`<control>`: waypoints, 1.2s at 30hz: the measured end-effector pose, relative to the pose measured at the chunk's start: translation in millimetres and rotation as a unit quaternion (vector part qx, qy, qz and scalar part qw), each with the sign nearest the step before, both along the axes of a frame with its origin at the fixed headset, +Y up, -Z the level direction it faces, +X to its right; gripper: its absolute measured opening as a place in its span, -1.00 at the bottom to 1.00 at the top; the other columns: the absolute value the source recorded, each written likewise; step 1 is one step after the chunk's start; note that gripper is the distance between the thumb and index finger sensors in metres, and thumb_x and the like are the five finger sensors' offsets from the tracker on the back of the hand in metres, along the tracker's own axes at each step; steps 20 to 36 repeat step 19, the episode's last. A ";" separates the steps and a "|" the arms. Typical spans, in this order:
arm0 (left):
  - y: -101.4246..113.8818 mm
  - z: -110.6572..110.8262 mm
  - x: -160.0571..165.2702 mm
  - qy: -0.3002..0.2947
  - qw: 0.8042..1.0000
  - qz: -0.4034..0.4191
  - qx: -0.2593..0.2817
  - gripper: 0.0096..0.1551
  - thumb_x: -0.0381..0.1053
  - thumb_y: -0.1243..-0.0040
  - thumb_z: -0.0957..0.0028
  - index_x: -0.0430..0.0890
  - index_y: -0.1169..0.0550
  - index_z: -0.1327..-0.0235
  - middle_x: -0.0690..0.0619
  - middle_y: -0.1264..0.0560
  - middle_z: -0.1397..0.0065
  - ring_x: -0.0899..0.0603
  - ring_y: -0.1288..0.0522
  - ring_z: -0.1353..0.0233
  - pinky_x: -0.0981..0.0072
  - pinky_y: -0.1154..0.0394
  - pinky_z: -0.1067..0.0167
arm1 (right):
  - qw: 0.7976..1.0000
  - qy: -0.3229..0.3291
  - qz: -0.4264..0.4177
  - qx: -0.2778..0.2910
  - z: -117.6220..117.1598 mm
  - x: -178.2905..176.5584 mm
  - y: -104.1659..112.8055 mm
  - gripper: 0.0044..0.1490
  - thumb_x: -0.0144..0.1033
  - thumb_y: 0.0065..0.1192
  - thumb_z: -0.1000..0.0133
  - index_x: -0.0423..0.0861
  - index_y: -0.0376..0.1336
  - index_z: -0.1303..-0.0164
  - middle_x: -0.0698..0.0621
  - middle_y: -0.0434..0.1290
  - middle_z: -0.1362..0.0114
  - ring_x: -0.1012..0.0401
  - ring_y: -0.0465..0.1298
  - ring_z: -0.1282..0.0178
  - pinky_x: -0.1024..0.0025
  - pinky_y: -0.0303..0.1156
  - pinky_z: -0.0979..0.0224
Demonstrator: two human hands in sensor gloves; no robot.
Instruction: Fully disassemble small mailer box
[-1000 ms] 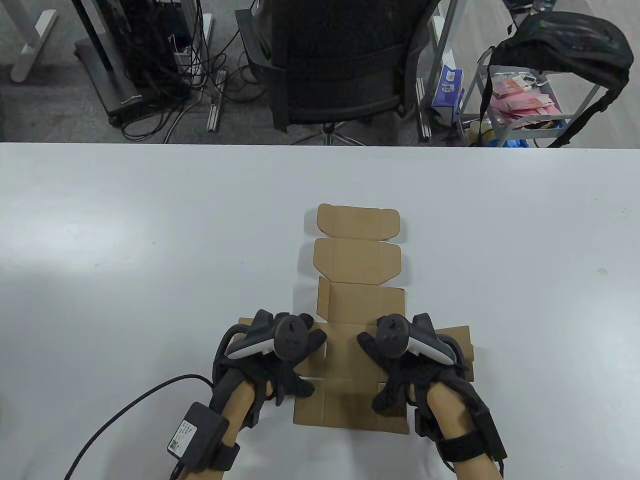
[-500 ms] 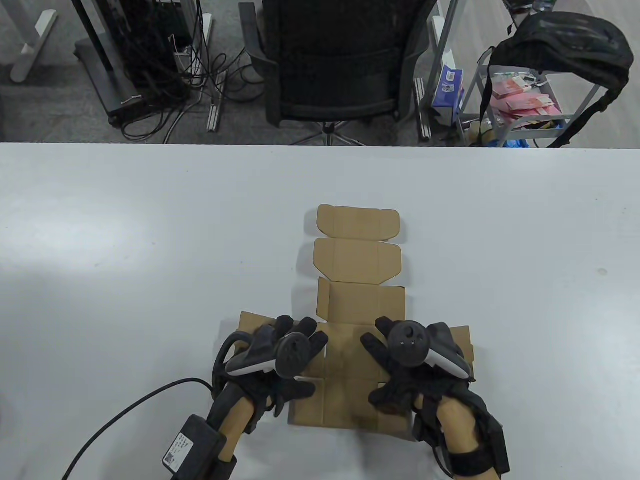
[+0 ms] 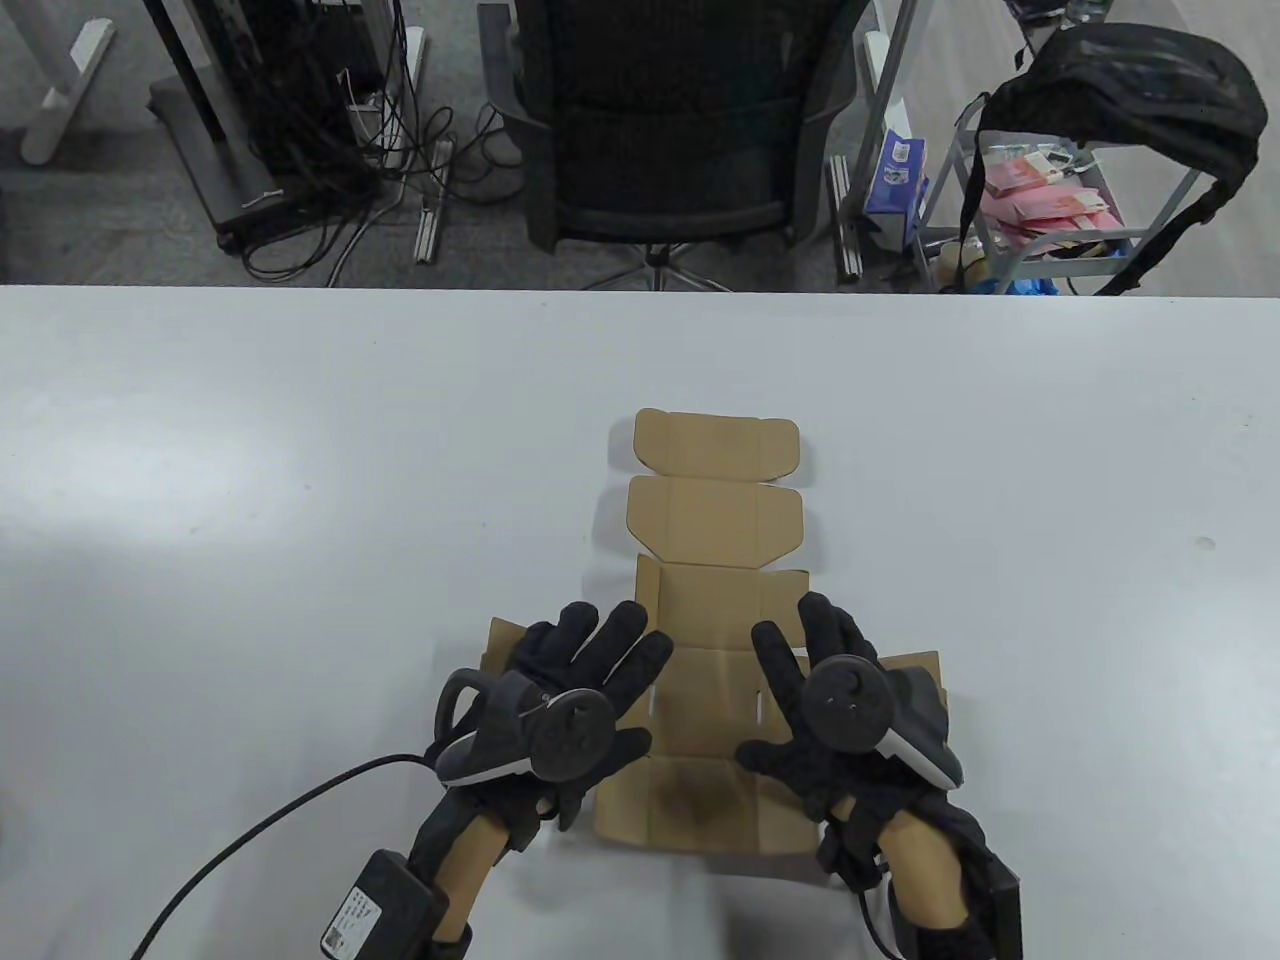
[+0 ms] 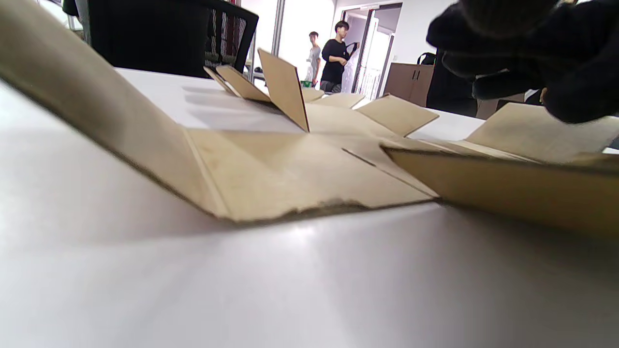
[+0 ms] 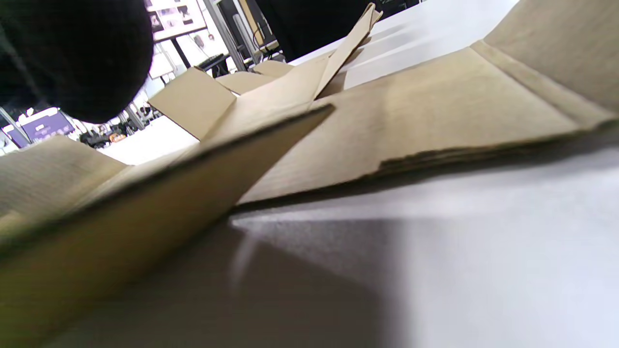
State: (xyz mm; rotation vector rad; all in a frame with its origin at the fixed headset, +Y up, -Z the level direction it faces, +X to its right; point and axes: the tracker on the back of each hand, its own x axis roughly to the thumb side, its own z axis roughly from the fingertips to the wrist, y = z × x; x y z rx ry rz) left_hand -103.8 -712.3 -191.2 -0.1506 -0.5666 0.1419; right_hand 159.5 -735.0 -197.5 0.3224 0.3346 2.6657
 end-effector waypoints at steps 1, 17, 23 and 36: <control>-1.4 -0.5 0.1 0.000 1.000 0.002 -0.007 0.01 0.42 -0.06 0.07 0.36 0.17 -0.51 0.24 0.28 -0.70 -0.29 0.15 -0.71 -0.28 0.08 -0.54 | 1.000 -0.002 -0.005 0.003 0.2 0.0 0.3 0.28 0.17 0.40 0.24 0.27 -0.34 -0.43 0.13 -0.73 -0.47 0.00 -0.54 -0.63 -0.15 -0.42 -0.64; -4.0 -1.5 -5.0 0.005 1.000 0.006 -0.025 0.01 0.41 -0.05 0.06 0.33 0.18 -0.51 0.22 0.30 -0.70 -0.29 0.12 -0.70 -0.29 0.09 -0.54 | 1.000 -0.008 0.002 -0.029 -1.5 -1.5 -10.6 0.27 0.17 0.38 0.23 0.22 -0.34 -0.44 0.10 -0.73 -0.46 -0.03 -0.53 -0.62 -0.15 -0.40 -0.63; -4.1 -1.5 -5.4 0.005 1.000 0.007 -0.026 0.01 0.41 -0.05 0.06 0.33 0.17 -0.52 0.22 0.30 -0.70 -0.29 0.12 -0.70 -0.30 0.08 -0.54 | 1.000 -0.007 0.004 -0.030 -1.4 -1.8 -10.9 0.27 0.18 0.38 0.23 0.22 -0.34 -0.44 0.09 -0.73 -0.46 -0.03 -0.53 -0.62 -0.15 -0.39 -0.63; -4.1 -1.5 -5.4 0.005 1.000 0.007 -0.026 0.01 0.41 -0.05 0.06 0.33 0.17 -0.52 0.22 0.30 -0.70 -0.29 0.12 -0.70 -0.30 0.08 -0.54 | 1.000 -0.007 0.004 -0.030 -1.4 -1.8 -10.9 0.27 0.18 0.38 0.23 0.22 -0.34 -0.44 0.09 -0.73 -0.46 -0.03 -0.53 -0.62 -0.15 -0.39 -0.63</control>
